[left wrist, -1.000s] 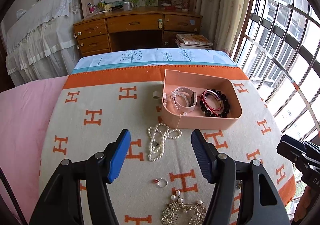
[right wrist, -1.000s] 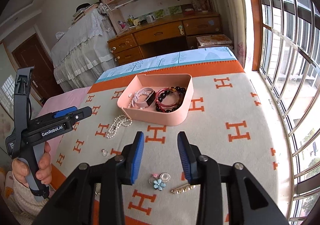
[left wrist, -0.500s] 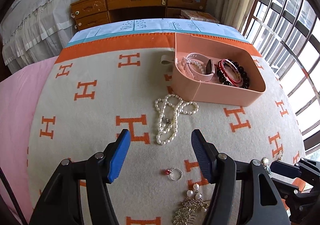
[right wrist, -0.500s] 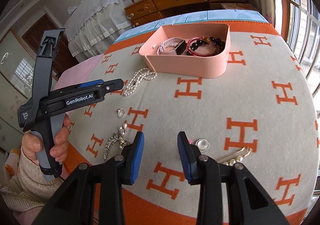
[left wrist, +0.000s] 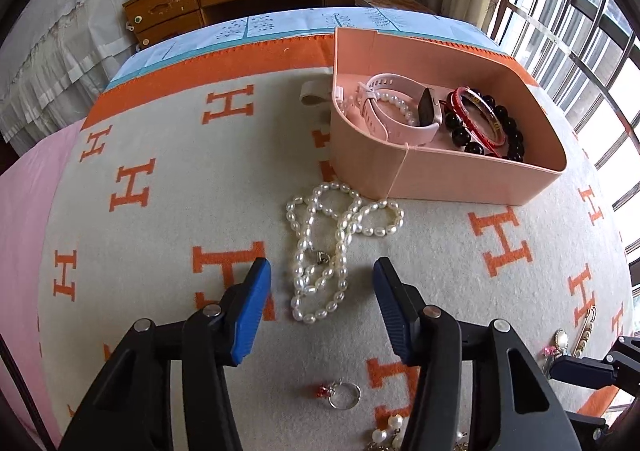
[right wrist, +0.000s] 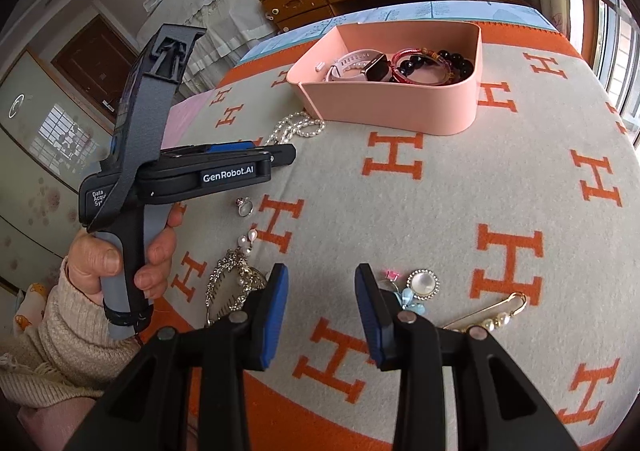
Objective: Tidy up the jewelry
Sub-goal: 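Move the left tool to the pearl necklace and the right tool to the silver leaf necklace, then grasp the pearl necklace with the left tool while the right tool lifts the silver leaf necklace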
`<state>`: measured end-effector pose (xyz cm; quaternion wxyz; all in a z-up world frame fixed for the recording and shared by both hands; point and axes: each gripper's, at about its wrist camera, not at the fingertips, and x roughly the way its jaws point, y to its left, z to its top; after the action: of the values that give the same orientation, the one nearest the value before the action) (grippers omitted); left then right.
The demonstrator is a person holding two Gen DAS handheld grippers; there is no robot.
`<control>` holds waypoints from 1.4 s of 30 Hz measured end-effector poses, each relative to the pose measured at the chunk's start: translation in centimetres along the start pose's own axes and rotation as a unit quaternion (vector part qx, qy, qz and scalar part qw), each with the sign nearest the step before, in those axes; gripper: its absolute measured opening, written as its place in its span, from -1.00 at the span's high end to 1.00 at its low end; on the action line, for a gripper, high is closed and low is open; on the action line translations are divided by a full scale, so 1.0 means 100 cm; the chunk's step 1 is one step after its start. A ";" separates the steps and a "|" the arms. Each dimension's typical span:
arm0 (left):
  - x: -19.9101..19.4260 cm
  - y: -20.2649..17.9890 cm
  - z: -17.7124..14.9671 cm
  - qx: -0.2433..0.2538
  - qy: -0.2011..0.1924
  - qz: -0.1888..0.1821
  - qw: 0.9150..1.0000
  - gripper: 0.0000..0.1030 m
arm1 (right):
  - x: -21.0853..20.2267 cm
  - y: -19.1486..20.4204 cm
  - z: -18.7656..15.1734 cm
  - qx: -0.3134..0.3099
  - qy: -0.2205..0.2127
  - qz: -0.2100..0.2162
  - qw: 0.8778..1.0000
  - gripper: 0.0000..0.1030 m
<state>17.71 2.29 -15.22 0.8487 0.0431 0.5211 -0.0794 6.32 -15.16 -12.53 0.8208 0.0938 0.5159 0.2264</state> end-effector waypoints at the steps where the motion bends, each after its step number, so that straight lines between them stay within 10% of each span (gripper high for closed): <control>1: 0.001 -0.001 0.002 0.000 0.000 0.001 1.000 0.00 | 0.000 -0.001 0.000 0.001 0.000 0.001 1.000 0.32; 4: 0.001 -0.001 0.006 0.003 -0.001 -0.001 1.000 0.14 | 0.001 -0.003 0.000 0.003 0.003 0.002 1.000 0.32; 6: 0.001 -0.001 0.009 0.005 -0.003 -0.001 1.000 0.70 | 0.001 -0.004 0.000 0.004 0.004 0.004 1.000 0.32; 8: 0.002 0.001 0.012 0.000 -0.003 -0.002 1.000 0.85 | 0.001 -0.003 0.000 0.001 0.005 0.007 1.000 0.32; 33: -0.077 0.048 -0.025 -0.080 -0.079 -0.081 0.990 0.86 | 0.040 0.038 -0.015 -0.003 0.107 0.124 0.986 0.33; 42: -0.091 0.052 -0.031 -0.079 -0.095 -0.093 0.988 0.86 | 0.059 0.035 -0.010 0.043 0.100 0.160 0.981 0.71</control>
<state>11.87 8.67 -8.53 0.8839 -0.0803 0.4448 -0.1204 6.64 -9.40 -16.31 0.7134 0.1875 0.5829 0.3408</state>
